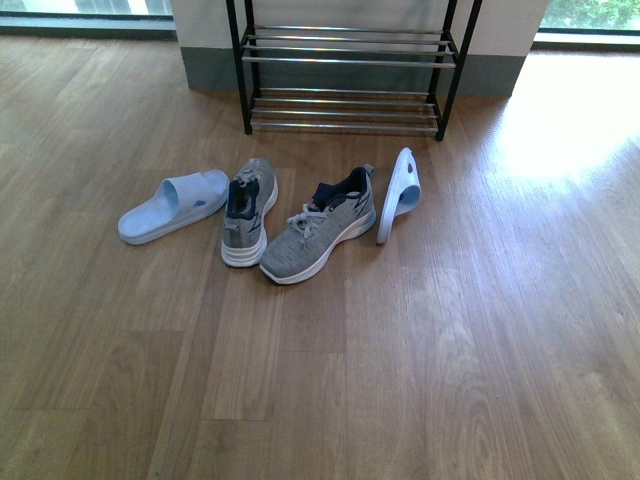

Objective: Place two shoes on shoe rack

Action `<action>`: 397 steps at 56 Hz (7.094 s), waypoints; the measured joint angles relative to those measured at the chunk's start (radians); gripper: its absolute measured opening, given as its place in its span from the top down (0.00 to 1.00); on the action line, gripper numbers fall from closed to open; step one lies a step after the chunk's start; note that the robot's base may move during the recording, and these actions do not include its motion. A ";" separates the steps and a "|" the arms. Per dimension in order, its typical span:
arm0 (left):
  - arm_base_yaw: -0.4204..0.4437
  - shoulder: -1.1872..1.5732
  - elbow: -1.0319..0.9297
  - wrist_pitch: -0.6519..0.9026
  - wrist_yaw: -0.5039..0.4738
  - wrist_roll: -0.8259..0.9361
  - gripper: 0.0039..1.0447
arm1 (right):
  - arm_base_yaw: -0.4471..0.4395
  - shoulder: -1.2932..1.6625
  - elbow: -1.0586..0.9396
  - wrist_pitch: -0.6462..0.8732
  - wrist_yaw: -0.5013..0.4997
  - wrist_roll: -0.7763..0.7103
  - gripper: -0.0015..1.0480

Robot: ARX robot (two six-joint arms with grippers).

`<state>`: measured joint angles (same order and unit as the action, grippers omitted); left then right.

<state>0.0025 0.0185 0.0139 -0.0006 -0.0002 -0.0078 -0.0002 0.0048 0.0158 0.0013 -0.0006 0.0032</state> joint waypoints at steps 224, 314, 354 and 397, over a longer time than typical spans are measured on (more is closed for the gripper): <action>0.000 0.000 0.000 0.000 0.002 0.000 0.09 | 0.000 0.000 0.000 0.000 0.004 0.000 0.09; -0.002 0.000 0.000 0.000 0.000 0.000 0.09 | 0.127 0.834 0.202 0.293 0.234 0.257 0.09; -0.002 0.000 0.000 0.000 0.000 0.000 0.09 | 0.201 2.338 0.980 0.250 0.242 0.513 0.09; -0.002 0.000 0.000 0.000 0.000 0.000 0.09 | 0.092 2.666 1.284 0.200 0.142 0.491 0.09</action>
<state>0.0010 0.0181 0.0139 -0.0002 -0.0006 -0.0074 0.0917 2.6709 1.2999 0.2016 0.1413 0.4946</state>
